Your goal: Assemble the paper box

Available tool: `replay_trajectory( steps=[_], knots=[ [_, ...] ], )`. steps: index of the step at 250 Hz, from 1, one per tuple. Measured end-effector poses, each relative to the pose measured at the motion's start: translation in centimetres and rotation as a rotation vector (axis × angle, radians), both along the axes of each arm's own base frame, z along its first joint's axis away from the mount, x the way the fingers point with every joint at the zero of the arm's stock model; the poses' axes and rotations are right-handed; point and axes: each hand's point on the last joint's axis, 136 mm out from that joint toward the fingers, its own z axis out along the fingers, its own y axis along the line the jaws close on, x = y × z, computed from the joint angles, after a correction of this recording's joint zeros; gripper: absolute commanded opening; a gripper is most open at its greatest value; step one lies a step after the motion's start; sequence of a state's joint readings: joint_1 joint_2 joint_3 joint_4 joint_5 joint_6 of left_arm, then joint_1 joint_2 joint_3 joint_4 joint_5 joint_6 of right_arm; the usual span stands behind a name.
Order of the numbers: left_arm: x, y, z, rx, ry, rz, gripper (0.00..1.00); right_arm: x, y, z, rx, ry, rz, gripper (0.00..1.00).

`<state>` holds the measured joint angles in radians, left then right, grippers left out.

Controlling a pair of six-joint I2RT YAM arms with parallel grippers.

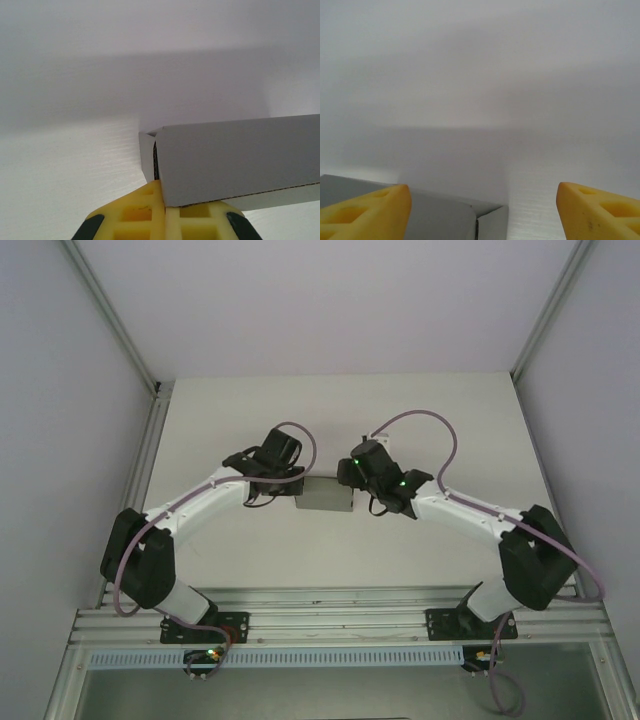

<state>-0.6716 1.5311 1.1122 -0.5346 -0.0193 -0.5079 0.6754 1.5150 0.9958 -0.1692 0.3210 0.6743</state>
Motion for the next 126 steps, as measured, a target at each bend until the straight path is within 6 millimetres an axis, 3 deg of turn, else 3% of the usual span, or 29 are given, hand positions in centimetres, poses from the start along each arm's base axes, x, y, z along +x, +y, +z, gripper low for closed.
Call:
replay_trajectory(
  steps=[32, 49, 73, 97, 111, 126],
  knots=[
    [-0.3, -0.1, -0.1, 0.007, 0.005, -0.023, 0.16, -0.2, 0.2, -1.5, 0.014, 0.042, -0.015, 0.65],
    [-0.7, 0.1, -0.1, 0.013, 0.017, -0.034, 0.39, -0.3, 0.2, -1.9, 0.040, 0.047, -0.027, 0.62],
    [-1.7, 0.6, -0.1, 0.023, 0.052, -0.047, 0.54, -0.6, 0.1, -2.6, 0.085, 0.046, -0.051, 0.60],
    [-2.9, 0.1, 0.9, -0.016, 0.065, -0.087, 0.65, -0.8, 0.4, -2.9, 0.131, 0.040, -0.067, 0.57],
    [-3.3, -0.1, 2.1, -0.047, 0.049, -0.107, 0.80, -0.7, 0.6, -3.1, 0.158, 0.039, -0.073, 0.53],
    [-3.4, -0.1, 3.3, -0.078, 0.028, -0.115, 0.89, -0.6, 1.0, -3.1, 0.180, 0.036, -0.078, 0.49]
  ],
)
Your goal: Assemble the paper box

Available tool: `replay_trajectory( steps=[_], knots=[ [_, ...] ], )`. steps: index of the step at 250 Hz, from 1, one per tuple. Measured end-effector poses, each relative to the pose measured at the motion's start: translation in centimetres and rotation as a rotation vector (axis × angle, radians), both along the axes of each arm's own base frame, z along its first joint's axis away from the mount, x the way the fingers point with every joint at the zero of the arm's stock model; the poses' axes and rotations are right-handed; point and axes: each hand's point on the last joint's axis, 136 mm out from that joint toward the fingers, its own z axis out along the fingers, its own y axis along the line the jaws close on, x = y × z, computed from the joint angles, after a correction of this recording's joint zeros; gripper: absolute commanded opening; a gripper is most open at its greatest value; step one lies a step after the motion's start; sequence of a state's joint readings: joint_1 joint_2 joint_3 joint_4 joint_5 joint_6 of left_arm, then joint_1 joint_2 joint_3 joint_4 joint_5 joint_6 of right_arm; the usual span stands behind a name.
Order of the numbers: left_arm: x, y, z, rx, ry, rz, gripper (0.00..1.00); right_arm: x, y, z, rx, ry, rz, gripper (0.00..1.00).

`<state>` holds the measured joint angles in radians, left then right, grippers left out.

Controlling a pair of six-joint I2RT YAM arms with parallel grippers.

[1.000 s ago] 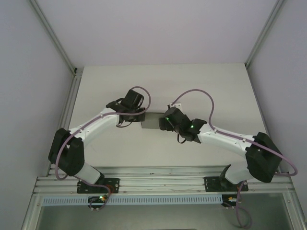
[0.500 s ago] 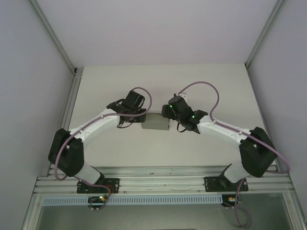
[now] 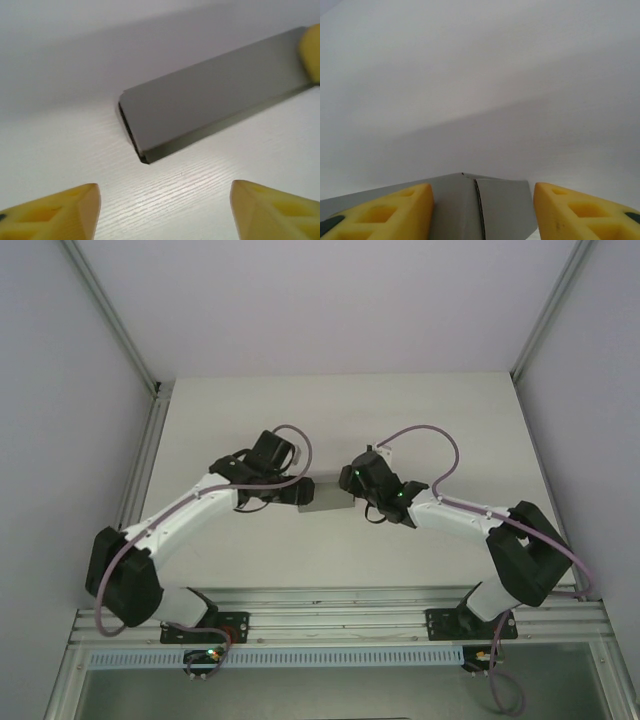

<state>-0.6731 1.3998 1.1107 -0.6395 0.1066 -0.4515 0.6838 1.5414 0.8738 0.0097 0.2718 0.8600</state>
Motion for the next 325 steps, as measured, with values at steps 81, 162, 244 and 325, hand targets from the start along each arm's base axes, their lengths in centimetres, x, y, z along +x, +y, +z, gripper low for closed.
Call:
replay_trajectory(
  steps=[81, 162, 244, 325],
  knots=[
    [4.1, 2.1, -1.4, -0.172, 0.052, 0.138, 0.84, 0.3, 1.0, -0.3, 0.082, -0.013, -0.018, 0.49],
    [4.4, 1.3, -4.4, -0.434, 0.152, 0.162, 0.51, 0.5, 1.1, -0.8, 0.100, -0.027, -0.016, 0.45],
    [4.1, 1.3, -4.7, -0.583, 0.146, 0.138, 0.19, 0.1, 1.1, -1.2, 0.241, -0.049, 0.076, 0.32],
    [4.8, 1.1, -4.9, -0.626, 0.142, 0.119, 0.00, 0.7, 1.2, -1.5, 0.338, -0.106, 0.141, 0.05]
  ],
)
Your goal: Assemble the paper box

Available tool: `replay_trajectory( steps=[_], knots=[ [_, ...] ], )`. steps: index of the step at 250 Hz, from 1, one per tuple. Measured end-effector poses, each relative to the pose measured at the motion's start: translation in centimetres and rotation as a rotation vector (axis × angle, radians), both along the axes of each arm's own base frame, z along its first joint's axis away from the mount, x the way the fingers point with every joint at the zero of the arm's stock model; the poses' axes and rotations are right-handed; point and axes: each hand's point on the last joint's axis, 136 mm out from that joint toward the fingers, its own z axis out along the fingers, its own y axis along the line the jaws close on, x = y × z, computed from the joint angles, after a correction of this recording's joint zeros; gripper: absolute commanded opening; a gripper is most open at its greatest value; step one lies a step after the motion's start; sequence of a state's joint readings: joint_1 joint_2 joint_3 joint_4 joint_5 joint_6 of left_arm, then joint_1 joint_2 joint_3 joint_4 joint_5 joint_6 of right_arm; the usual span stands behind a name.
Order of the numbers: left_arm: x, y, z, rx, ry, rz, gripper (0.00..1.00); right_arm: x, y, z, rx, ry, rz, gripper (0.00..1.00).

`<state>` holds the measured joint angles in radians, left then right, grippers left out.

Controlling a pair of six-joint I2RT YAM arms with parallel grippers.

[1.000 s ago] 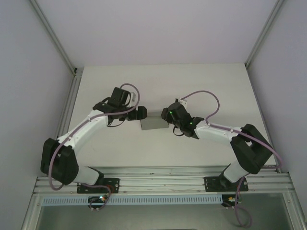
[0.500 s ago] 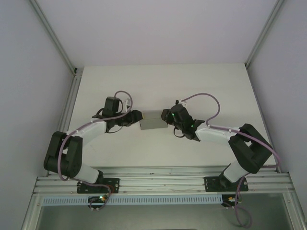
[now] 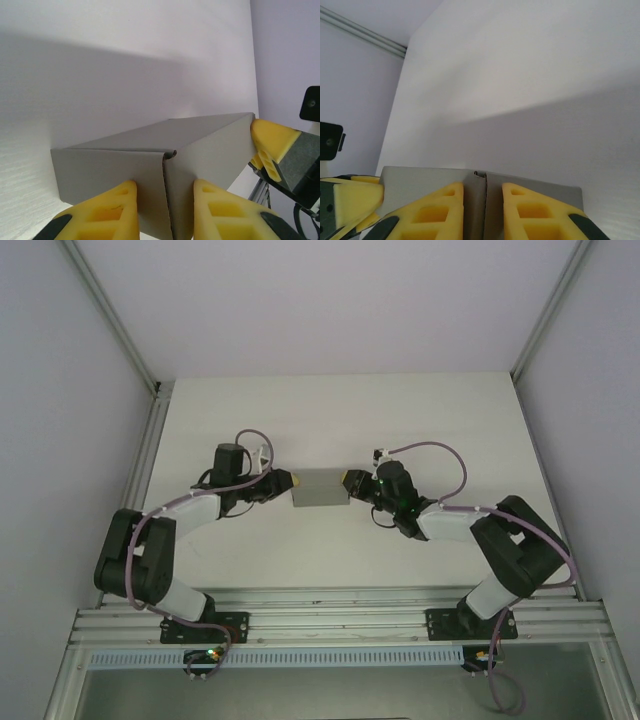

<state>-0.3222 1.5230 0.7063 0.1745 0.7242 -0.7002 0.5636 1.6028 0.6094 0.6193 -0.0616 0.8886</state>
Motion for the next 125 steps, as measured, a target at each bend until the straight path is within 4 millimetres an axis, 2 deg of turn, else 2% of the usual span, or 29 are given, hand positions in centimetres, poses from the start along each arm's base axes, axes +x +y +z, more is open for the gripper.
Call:
replay_trajectory(
  steps=[21, 82, 100, 112, 125],
  knots=[
    [0.18, -0.06, -0.07, -0.008, 0.001, -0.001, 0.00, 0.46, 0.12, 0.04, 0.001, -0.030, 0.007, 0.00],
    [0.43, -0.15, -0.04, -0.012, -0.002, -0.003, 0.00, 0.67, 0.00, 0.19, -0.017, -0.068, 0.012, 0.00],
    [0.48, -0.18, 0.07, -0.010, 0.002, -0.004, 0.00, 0.62, -0.04, 0.42, -0.019, -0.069, 0.013, 0.06],
    [0.53, -0.19, 0.15, -0.004, 0.006, -0.005, 0.13, 0.68, 0.00, 0.70, -0.022, -0.065, 0.013, 0.10],
    [0.57, -0.27, 0.28, 0.009, 0.015, -0.009, 0.17, 0.79, 0.11, 0.89, -0.034, -0.050, 0.017, 0.14]
  ],
)
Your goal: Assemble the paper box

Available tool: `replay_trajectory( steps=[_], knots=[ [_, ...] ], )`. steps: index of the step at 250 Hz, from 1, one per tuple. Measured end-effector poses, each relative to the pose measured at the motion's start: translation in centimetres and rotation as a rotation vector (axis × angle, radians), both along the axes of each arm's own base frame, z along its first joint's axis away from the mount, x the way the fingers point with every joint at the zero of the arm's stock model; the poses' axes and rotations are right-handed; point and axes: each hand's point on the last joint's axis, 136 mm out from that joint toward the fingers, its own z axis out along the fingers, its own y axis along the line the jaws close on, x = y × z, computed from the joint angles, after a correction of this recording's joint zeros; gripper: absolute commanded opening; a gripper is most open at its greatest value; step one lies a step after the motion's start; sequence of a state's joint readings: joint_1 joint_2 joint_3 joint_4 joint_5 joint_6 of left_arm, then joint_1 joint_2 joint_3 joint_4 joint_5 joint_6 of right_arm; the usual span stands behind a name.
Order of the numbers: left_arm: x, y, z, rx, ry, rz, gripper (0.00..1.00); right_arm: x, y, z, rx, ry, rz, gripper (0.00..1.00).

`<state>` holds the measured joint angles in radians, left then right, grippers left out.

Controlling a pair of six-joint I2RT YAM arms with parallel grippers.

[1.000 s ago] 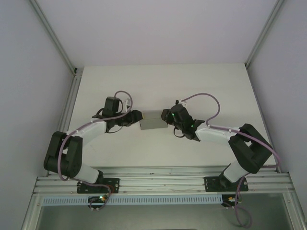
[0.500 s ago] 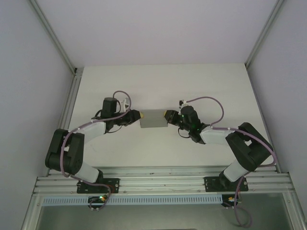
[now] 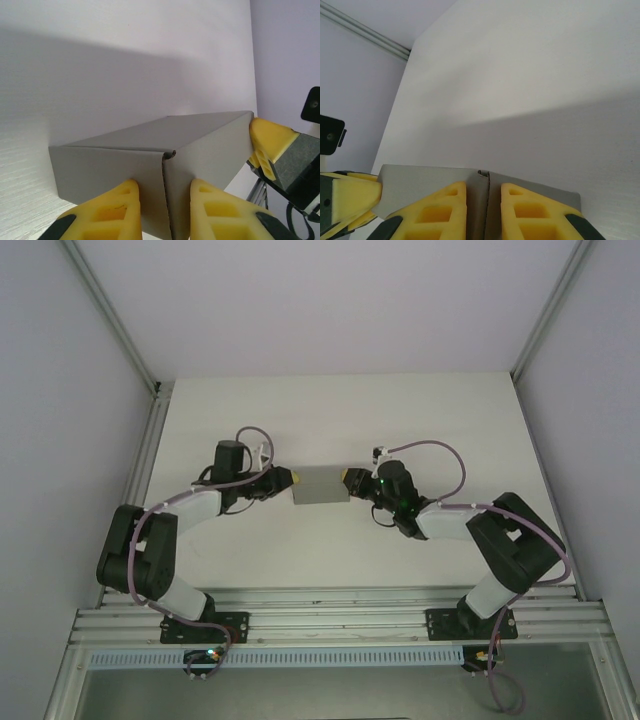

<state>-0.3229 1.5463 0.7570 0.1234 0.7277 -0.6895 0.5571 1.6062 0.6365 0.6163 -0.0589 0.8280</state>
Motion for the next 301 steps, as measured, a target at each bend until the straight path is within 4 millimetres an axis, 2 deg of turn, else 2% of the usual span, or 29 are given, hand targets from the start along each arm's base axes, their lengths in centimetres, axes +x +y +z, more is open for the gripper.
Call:
replay_trajectory(
  steps=[31, 56, 73, 88, 116, 133, 137, 142, 170, 195, 220, 253, 278, 301],
  knots=[
    [0.5, -0.2, 0.3, 0.050, 0.016, -0.005, 0.32, 0.5, 0.2, 0.3, -0.055, 0.060, 0.008, 0.25],
    [1.0, -0.2, 0.5, 0.096, 0.019, 0.000, 0.35, 0.8, 0.3, 0.7, -0.104, 0.115, 0.015, 0.37],
    [1.3, -0.1, 0.9, 0.133, 0.013, 0.003, 0.44, 0.6, 0.2, 0.7, -0.143, 0.157, 0.022, 0.46],
    [1.7, -0.2, 1.4, 0.157, -0.003, 0.001, 0.58, 0.4, 0.1, 0.6, -0.176, 0.190, 0.029, 0.53],
    [2.3, -0.6, 3.1, 0.195, -0.054, -0.016, 0.72, 0.0, -0.2, 0.8, -0.229, 0.234, 0.046, 0.65],
    [2.6, -0.7, 4.3, 0.208, -0.090, -0.023, 0.91, 0.0, -0.2, 1.4, -0.252, 0.240, 0.057, 0.78],
    [2.7, -0.6, 4.7, 0.211, -0.101, -0.023, 0.99, 0.1, -0.2, 1.6, -0.256, 0.237, 0.059, 0.90],
    [2.9, -0.6, 5.0, 0.214, -0.111, -0.021, 1.00, 0.3, -0.3, 1.9, -0.265, 0.230, 0.065, 1.00],
    [3.2, 0.0, 7.1, 0.241, -0.170, -0.005, 1.00, 1.2, -0.2, 4.2, -0.302, 0.159, 0.112, 1.00],
    [3.4, 1.7, 8.4, 0.313, -0.219, 0.043, 1.00, 1.6, 0.7, 6.6, -0.360, 0.028, 0.258, 1.00],
    [3.4, 5.0, 9.6, 0.425, -0.260, 0.144, 1.00, 0.5, 2.5, 8.6, -0.442, -0.121, 0.483, 1.00],
    [3.0, 10.1, 10.7, 0.499, -0.287, 0.294, 1.00, -0.7, 5.1, 10.0, -0.600, -0.254, 0.733, 1.00],
    [1.9, 12.9, 9.8, 0.537, -0.267, 0.370, 1.00, -0.1, 7.4, 9.5, -0.738, -0.310, 0.857, 1.00],
    [1.1, 14.0, 8.5, 0.564, -0.235, 0.388, 1.00, 0.1, 8.4, 6.4, -0.853, -0.283, 0.961, 0.99]
  ],
)
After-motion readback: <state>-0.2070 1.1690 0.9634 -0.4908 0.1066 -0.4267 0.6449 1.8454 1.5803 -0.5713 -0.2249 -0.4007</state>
